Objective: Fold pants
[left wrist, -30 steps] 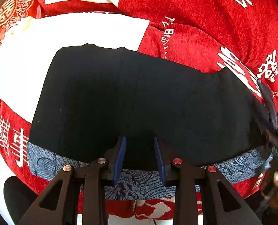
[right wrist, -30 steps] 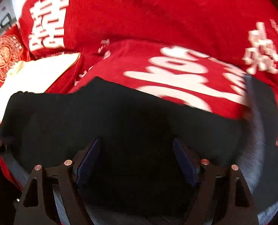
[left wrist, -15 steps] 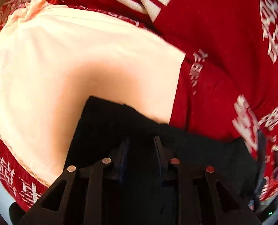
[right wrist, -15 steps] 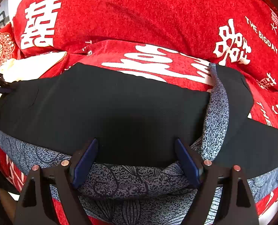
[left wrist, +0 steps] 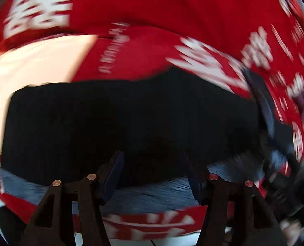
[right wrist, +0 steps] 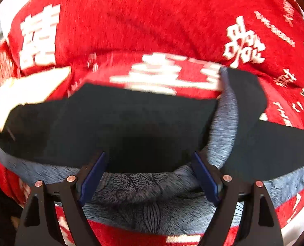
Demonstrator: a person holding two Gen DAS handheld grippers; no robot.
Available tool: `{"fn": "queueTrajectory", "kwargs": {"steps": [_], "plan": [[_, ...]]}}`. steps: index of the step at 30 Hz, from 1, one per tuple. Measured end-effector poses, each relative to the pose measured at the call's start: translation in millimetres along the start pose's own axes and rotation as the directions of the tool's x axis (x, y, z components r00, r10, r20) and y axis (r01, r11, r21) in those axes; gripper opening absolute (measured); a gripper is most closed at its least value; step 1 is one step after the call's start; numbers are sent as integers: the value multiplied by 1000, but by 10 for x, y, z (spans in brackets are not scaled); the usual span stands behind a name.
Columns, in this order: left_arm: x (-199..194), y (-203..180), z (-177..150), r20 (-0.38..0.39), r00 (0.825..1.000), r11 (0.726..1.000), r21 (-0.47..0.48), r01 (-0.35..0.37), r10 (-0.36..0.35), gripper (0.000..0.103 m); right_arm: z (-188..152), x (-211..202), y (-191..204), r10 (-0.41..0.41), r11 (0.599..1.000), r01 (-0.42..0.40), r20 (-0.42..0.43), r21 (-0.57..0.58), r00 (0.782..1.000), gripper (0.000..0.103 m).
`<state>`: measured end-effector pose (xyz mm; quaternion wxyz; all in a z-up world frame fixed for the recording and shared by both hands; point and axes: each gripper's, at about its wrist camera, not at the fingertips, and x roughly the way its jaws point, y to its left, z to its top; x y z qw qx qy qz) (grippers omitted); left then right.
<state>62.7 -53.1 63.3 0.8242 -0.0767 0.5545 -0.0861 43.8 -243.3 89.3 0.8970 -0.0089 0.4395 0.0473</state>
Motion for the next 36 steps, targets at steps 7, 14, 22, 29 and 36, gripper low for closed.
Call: {"fn": "queueTrajectory", "kwargs": {"steps": [7,14,22,29,36], "plan": [[320,-420,-35,-41,998,994,103,-46,50,86,349,-266,-651,-218,966,203,81,157,973,93],[310,-384,-51,-32,998,994,102,-50,53,87,1033,528,-971,-272,948,281,-77,152,959,94],[363,-433,-86,-28,998,991,119,-55,59,93,1024,1309,-1017,-520,841,540,-297,-18,801,102],[372,-450,-95,-34,997,991,119,-58,62,97,1020,953,-1403,-343,906,392,-266,159,901,16],[334,-427,-132,-40,998,991,130,-33,38,97,301,-246,-1826,-259,828,203,36,522,965,16]]}}
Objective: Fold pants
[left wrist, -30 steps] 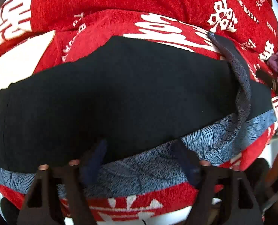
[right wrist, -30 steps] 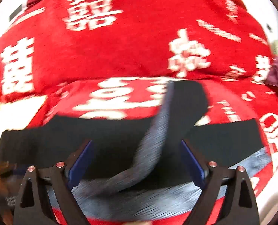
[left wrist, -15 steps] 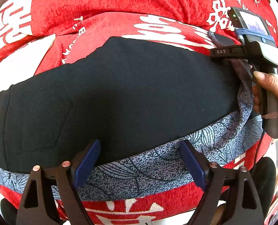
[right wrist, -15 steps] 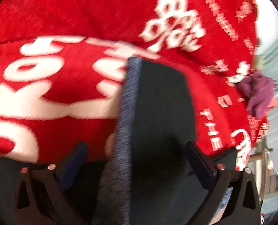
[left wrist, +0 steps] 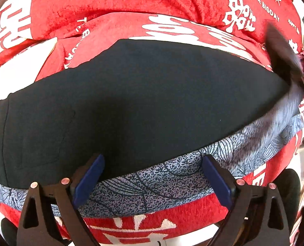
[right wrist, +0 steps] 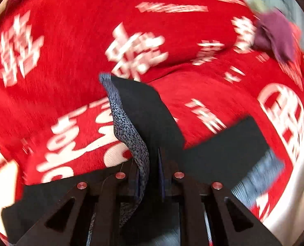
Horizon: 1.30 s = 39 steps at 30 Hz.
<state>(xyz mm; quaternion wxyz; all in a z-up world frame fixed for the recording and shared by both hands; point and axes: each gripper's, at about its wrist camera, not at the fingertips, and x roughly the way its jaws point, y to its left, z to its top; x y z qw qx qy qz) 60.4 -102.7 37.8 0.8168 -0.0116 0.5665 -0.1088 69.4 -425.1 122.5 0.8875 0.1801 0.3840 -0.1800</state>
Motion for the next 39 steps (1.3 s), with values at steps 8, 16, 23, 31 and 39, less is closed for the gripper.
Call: {"fn": "queueTrajectory", "kwargs": {"steps": [8,16,23,31,39], "plan": [[-3,-4,-7,-1,1000,1000,-3,-4,4,96,-481,164,-996,110,964,-86,-83,251,990,21],[3,-29,-5,-6,1000,1000,-6,-20,20,97,-220,63,-1393,218,916,-224,57,333,974,91],[-3,-33,-5,-6,1000,999,-18,-30,30,97,-290,112,-1803,310,832,-312,83,460,947,91],[0,-41,-4,-6,999,999,-15,-39,39,97,-154,347,-1831,323,843,-325,80,430,943,70],[-156,-71,25,12,1000,999,-41,-17,18,96,52,71,-1695,291,894,-295,64,337,955,6]]}}
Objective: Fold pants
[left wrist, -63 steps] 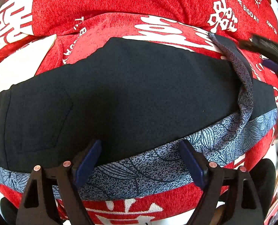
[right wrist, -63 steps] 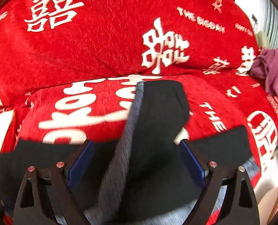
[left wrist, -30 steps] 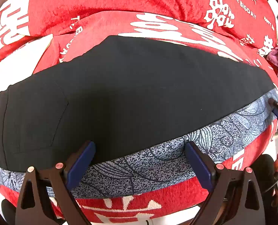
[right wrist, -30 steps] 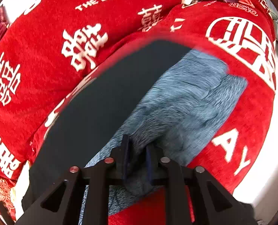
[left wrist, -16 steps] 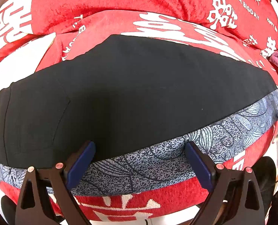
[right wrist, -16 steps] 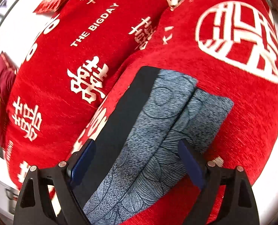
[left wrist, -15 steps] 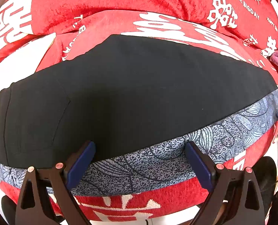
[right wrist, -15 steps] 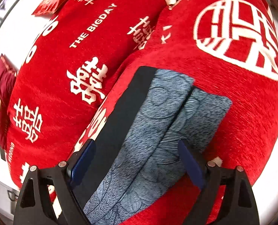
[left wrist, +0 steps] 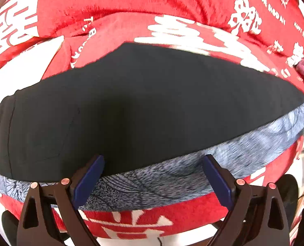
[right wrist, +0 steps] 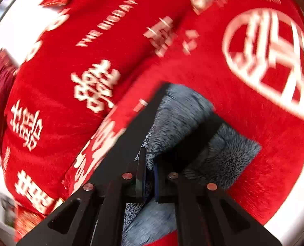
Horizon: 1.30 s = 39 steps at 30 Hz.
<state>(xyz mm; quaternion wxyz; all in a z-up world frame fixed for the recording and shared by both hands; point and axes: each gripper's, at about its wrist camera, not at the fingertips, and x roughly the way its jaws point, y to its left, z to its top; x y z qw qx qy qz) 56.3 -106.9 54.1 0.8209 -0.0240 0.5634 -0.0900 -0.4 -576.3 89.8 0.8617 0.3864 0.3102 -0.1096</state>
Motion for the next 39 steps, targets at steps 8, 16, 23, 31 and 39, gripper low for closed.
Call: {"fn": "queueTrajectory", "kwargs": {"steps": [8,16,23,31,39], "plan": [[-148,-250,24,36,998,991,126,39,-44,96,-101,-464,531,-106,965,129,114,-226,988,6],[119,-139,-71,-45,999,994,107,18,-13,96,-146,-2,-238,-162,985,158,-55,-66,985,38],[82,-286,27,-23,999,992,125,31,-28,96,168,-46,-611,-35,994,36,-14,107,999,28],[197,-330,15,-56,998,989,147,9,-1,97,164,14,-407,-377,921,375,4,-107,926,15],[114,-474,76,-21,1000,985,168,23,-20,96,-44,-478,193,-336,866,391,216,-312,917,63]]}}
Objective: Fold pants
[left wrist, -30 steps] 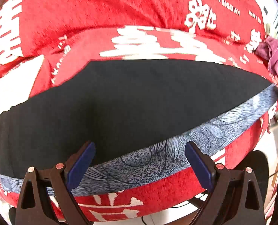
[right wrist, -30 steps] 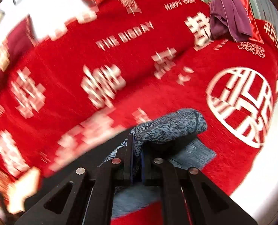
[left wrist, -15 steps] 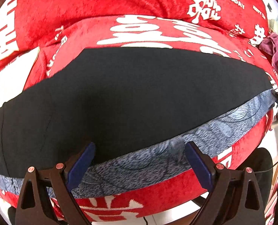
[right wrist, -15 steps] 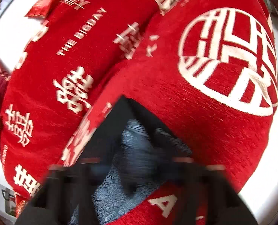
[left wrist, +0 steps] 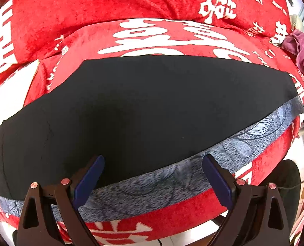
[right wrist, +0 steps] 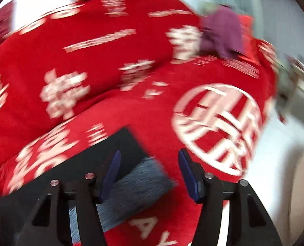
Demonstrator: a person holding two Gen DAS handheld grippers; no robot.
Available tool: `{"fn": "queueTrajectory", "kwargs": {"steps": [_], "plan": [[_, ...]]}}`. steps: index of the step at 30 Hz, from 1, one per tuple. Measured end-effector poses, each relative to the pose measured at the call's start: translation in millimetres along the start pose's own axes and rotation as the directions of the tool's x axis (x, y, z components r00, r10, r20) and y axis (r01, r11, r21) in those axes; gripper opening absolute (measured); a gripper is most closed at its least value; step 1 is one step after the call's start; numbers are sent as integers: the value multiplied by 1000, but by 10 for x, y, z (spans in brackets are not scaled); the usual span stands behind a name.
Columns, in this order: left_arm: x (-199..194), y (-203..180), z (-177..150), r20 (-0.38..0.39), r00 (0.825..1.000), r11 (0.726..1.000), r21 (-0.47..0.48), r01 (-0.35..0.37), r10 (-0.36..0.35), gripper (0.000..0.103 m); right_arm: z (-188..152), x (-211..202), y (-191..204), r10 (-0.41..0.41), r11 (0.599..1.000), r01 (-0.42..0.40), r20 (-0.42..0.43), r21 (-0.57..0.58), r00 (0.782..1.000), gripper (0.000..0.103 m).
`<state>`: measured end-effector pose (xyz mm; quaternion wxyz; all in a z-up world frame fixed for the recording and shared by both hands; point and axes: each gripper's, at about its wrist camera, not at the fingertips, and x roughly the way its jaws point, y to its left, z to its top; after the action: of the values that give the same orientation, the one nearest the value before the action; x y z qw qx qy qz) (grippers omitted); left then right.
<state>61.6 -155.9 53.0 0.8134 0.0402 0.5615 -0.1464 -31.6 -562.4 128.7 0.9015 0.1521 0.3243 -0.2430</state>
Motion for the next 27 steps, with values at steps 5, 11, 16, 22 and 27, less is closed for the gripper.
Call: {"fn": "queueTrajectory", "kwargs": {"steps": [5,11,16,22,27], "plan": [[144,-89,4,-26,1000,1000,13,-1,1,97,-253,520,-44,38,999,-39,-246,2,968,62],[-6,-344,285,18,999,999,24,31,-31,97,-44,194,1,51,996,-59,-107,-72,993,64],[178,-832,764,25,999,999,30,44,-45,97,287,402,680,224,938,-253,-140,-239,964,79],[572,-1021,952,-36,999,1000,23,8,-7,97,51,1096,1198,174,835,-320,-337,-447,925,79],[545,-951,839,14,1000,998,62,10,-10,98,329,1204,512,193,913,-279,-286,-299,938,75]]}}
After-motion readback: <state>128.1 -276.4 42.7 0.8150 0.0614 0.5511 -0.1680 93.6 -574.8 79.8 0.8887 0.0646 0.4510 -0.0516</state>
